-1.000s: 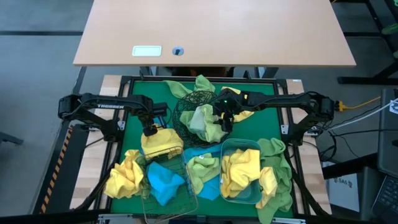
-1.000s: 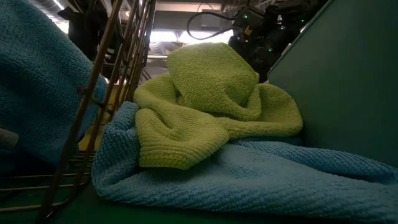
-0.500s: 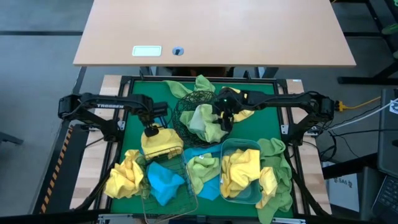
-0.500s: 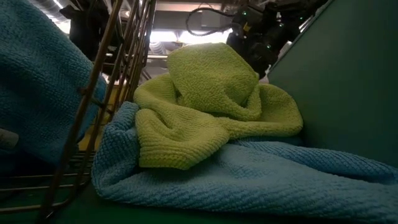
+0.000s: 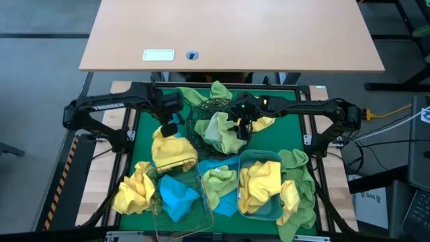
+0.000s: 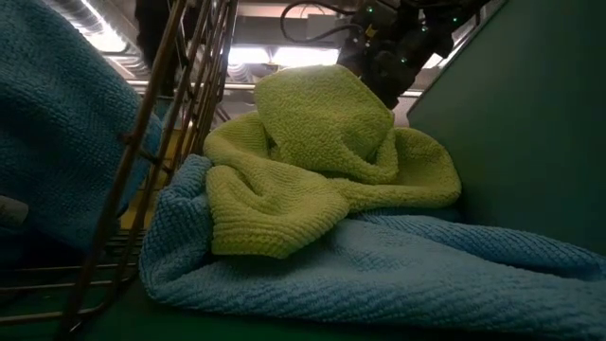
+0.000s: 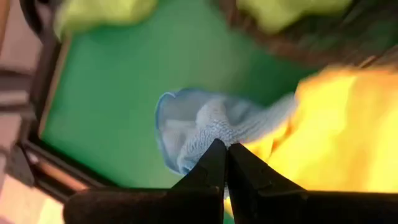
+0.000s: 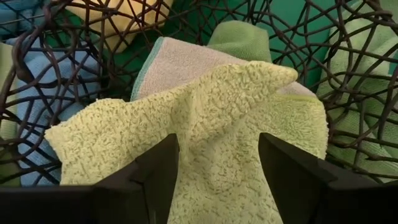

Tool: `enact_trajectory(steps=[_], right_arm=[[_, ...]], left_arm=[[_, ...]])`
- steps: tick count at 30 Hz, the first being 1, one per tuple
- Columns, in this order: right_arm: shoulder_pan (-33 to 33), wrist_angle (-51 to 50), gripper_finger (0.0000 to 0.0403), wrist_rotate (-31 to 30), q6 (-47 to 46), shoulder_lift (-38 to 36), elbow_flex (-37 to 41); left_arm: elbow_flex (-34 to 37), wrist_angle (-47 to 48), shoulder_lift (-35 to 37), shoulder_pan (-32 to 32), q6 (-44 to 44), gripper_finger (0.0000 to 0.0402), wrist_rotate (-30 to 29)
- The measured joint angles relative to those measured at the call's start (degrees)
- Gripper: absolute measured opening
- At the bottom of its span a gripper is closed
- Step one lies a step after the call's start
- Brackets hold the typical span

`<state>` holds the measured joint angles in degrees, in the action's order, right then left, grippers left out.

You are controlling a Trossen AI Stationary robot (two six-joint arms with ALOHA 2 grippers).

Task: Sort microfiber towel by color & place in baskets
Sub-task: Put the blue microfiber cloth into the wire basket

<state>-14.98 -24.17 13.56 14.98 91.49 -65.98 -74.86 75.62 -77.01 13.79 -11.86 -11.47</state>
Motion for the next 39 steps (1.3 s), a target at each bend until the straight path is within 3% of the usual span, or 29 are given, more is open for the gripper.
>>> enact_trajectory(steps=[5,12,18,27,39], right_arm=[[0.0,0.0,0.0222,0.0,0.0,0.0,0.0],[0.0,0.0,0.0222,0.0,-0.2,0.0,0.0],[0.0,0.1,0.0222,0.0,-0.2,0.0,0.0],[0.0,0.1,0.0222,0.0,-0.2,0.0,0.0],[0.0,0.1,0.0222,0.0,-0.2,0.0,0.0]], left_arm=[[-12.1,1.5,0.0,-2.4,-0.1,0.0000,-0.2],[-28.0,1.8,0.0,-8.6,-1.6,0.0000,-7.5],[-37.0,-0.3,0.0,-14.1,-1.7,0.0000,-13.2],[-42.9,-9.4,0.0,-22.5,-3.2,0.0000,-13.3],[-43.6,-13.7,-0.2,-34.0,-24.1,0.0000,-10.0]])
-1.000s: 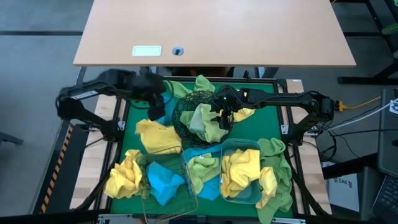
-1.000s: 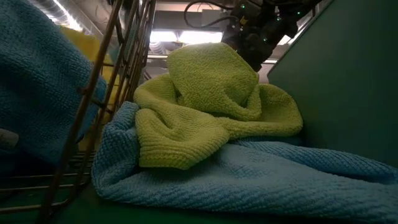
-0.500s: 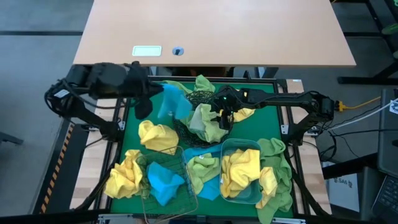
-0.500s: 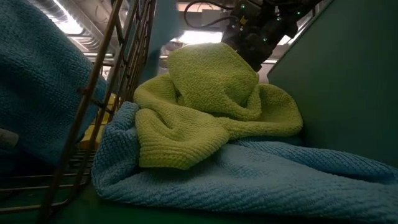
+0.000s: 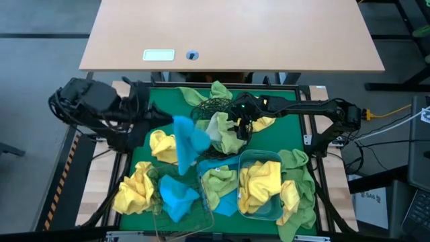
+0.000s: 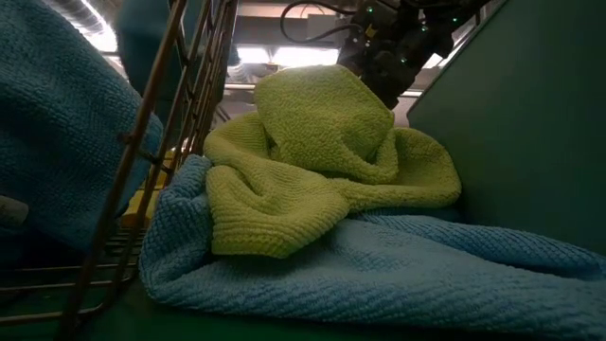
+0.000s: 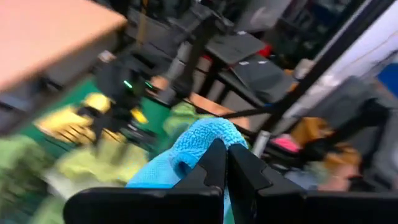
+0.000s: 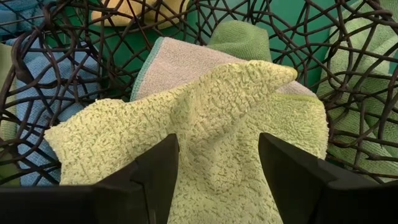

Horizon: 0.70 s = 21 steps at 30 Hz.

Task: Sort microfiber towel by color & place in baskets
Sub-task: Put the blue microfiber cloth into the wire basket

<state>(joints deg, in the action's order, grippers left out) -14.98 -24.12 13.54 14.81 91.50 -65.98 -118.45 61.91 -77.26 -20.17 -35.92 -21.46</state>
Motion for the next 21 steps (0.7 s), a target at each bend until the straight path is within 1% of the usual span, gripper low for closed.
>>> enact_trajectory(steps=[3,10,16,21], right_arm=[[0.0,0.0,0.0222,0.0,0.0,0.0,0.0],[0.0,0.0,0.0222,0.0,0.0,0.0,0.0],[0.0,0.1,0.0222,0.0,0.0,0.0,0.0],[0.0,0.2,0.0222,0.0,-1.3,0.0,0.0]], left_arm=[[0.0,-0.6,-0.6,-3.0,-4.3,0.0000,0.1],[0.0,-9.4,-1.2,-9.5,-4.7,0.0000,1.3],[0.0,-9.0,-2.5,-14.0,-9.4,0.0000,1.3],[0.1,-6.2,-5.2,-16.5,-12.0,0.0000,1.5]])
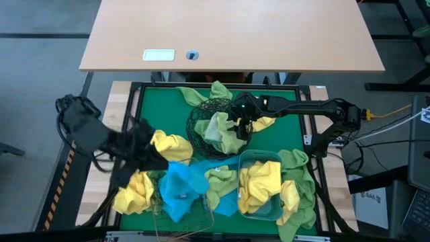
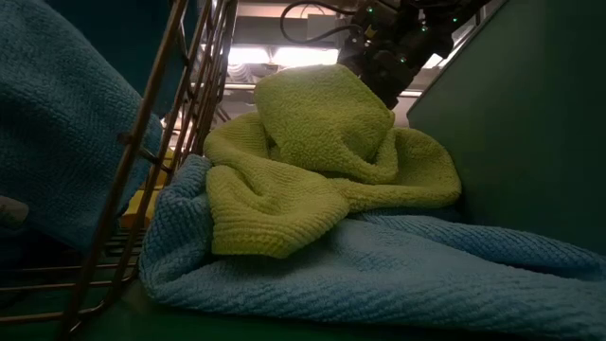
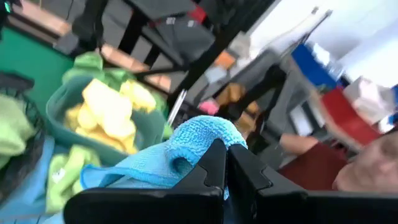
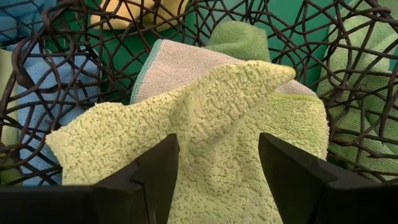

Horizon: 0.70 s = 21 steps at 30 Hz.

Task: Sort microfiber towel by color & place in baskets
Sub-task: Put the blue microfiber cloth into the wire basket

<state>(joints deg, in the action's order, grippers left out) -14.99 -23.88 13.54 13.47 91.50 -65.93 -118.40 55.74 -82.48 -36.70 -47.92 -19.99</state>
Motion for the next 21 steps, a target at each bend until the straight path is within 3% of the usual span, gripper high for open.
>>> enact_trajectory(steps=[15,21], right_arm=[[0.0,-3.6,0.0222,0.0,-0.2,0.0,-3.2],[0.0,-5.0,0.0222,0.0,-0.1,0.0,-6.6]], left_arm=[[0.1,29.0,-13.7,-0.9,-0.1,0.0000,1.5],[0.3,34.2,-21.2,-0.9,0.3,0.0000,1.7]])
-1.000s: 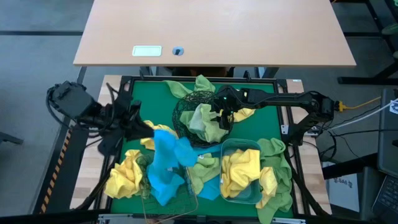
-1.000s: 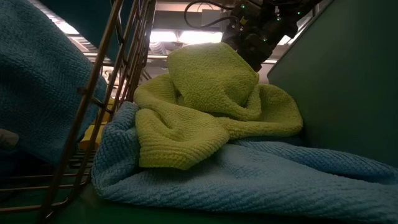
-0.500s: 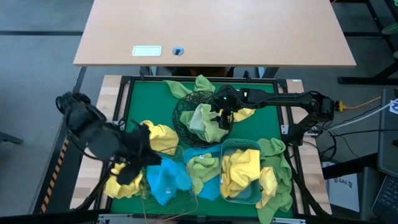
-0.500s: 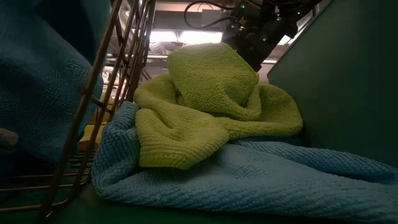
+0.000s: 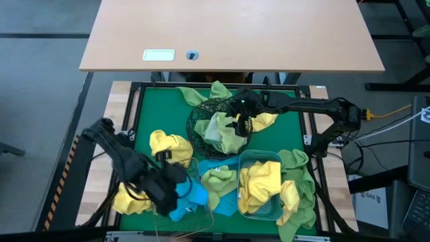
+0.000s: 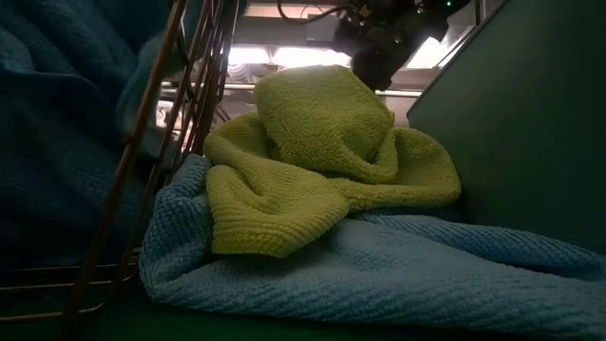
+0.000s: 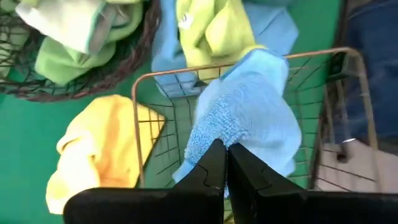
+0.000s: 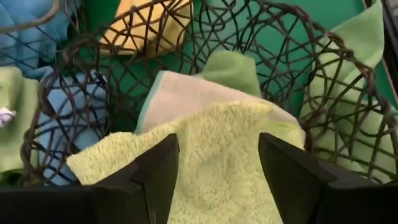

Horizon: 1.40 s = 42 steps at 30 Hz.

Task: Sort microfiber towel by color & place in baskets
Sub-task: Put the blue microfiber cloth into the wire basket

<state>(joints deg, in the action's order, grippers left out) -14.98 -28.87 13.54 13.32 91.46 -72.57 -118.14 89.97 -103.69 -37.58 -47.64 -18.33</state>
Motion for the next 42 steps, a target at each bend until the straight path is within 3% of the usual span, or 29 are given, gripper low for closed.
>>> enact_trajectory(steps=[9,13,23,27,32,36,42], right_arm=[[0.0,-6.9,0.0222,0.0,0.6,0.0,-5.8],[0.0,-10.6,0.0222,0.0,2.6,0.0,-8.0],[0.0,-20.5,0.0222,0.0,7.8,0.0,-14.0],[-0.1,-29.6,0.0222,-0.1,10.5,-0.2,-17.5],[-0.3,-34.3,0.0222,-4.9,13.3,-3.1,-18.0],[-2.4,-36.9,0.0222,-6.9,16.2,-6.5,-18.0],[-10.7,-37.4,0.0222,-6.9,17.1,-11.5,-16.7]], left_arm=[[6.8,-1.7,-7.3,0.0,-0.2,0.0000,7.5],[10.4,-7.8,-9.2,0.1,-0.3,0.0000,10.2],[23.4,-30.5,-10.2,0.0,-0.3,0.0000,10.6],[27.8,-35.6,-10.2,0.1,-0.3,0.0000,10.6],[30.8,-37.9,-10.1,0.1,-2.1,0.0000,10.4],[31.9,-37.8,-10.1,0.1,-6.0,0.0000,10.4],[31.9,-37.8,-10.1,0.2,-14.5,0.0026,10.5]])
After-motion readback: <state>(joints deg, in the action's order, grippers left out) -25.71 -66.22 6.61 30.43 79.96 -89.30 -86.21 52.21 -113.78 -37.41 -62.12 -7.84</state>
